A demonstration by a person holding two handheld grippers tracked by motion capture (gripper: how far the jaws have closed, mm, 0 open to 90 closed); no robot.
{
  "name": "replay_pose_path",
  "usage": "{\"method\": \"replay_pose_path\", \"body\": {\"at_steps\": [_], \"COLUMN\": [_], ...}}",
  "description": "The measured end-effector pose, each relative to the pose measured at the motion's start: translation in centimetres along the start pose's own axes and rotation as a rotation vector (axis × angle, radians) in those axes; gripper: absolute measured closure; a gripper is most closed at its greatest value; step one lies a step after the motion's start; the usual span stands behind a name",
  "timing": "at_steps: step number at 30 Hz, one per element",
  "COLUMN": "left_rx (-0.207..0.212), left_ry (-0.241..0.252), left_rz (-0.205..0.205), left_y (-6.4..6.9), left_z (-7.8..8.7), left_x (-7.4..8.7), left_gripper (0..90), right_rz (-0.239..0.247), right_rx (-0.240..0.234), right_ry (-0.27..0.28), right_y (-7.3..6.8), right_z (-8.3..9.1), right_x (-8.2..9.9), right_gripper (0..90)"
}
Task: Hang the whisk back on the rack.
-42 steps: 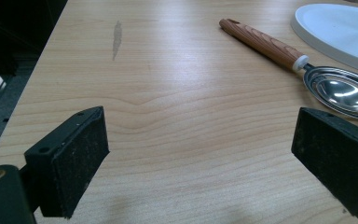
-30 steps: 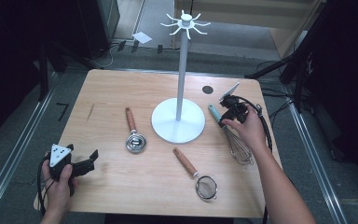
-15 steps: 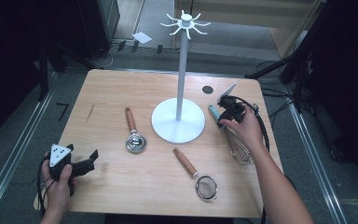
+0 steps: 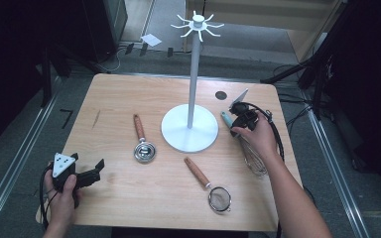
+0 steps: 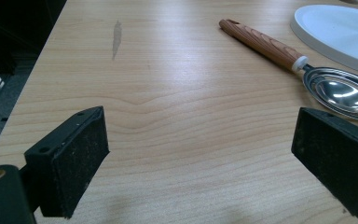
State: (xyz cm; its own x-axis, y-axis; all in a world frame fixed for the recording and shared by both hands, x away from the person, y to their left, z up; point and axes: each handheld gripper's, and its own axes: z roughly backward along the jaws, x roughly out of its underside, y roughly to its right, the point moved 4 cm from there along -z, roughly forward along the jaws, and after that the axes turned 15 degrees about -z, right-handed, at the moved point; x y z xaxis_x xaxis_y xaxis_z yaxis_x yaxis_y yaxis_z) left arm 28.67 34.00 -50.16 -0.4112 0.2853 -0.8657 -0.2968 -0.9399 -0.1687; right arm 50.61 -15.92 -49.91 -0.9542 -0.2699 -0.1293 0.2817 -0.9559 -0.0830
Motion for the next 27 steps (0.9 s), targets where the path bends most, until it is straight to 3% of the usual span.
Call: {"method": "replay_pose_path", "body": {"at_steps": [13, 20, 22, 23, 24, 27], "left_rx": [-0.001, 0.0, 0.001, 0.001, 0.001, 0.002], "left_ry": [0.001, 0.0, 0.0, 0.001, 0.0, 0.001], "left_rz": [-0.003, -0.01, -0.011, -0.011, -0.009, -0.005], "left_y": [0.03, 0.11, 0.1, 0.1, 0.09, 0.06], "left_z": [-0.02, -0.01, 0.0, 0.0, 0.0, 0.0], "left_x": [-0.01, -0.01, -0.01, -0.01, -0.01, -0.01], "left_gripper": [4.3, 4.6, 4.6, 4.6, 4.6, 4.5], "right_rz": [-0.007, -0.039, -0.042, -0.046, -0.052, -0.045], "right_rx": [0.034, 0.042, 0.045, 0.047, 0.058, 0.057], "right_ry": [0.004, -0.014, -0.024, -0.033, -0.059, -0.062], "right_y": [-0.31, -0.41, -0.45, -0.5, -0.45, -0.55], "right_z": [-0.4, -0.39, -0.38, -0.42, -0.56, -0.57], "right_x": [-0.27, -0.31, -0.36, -0.4, -0.53, -0.62], "right_gripper": [67.9, 68.6, 67.2, 62.2, 51.2, 52.2]}}
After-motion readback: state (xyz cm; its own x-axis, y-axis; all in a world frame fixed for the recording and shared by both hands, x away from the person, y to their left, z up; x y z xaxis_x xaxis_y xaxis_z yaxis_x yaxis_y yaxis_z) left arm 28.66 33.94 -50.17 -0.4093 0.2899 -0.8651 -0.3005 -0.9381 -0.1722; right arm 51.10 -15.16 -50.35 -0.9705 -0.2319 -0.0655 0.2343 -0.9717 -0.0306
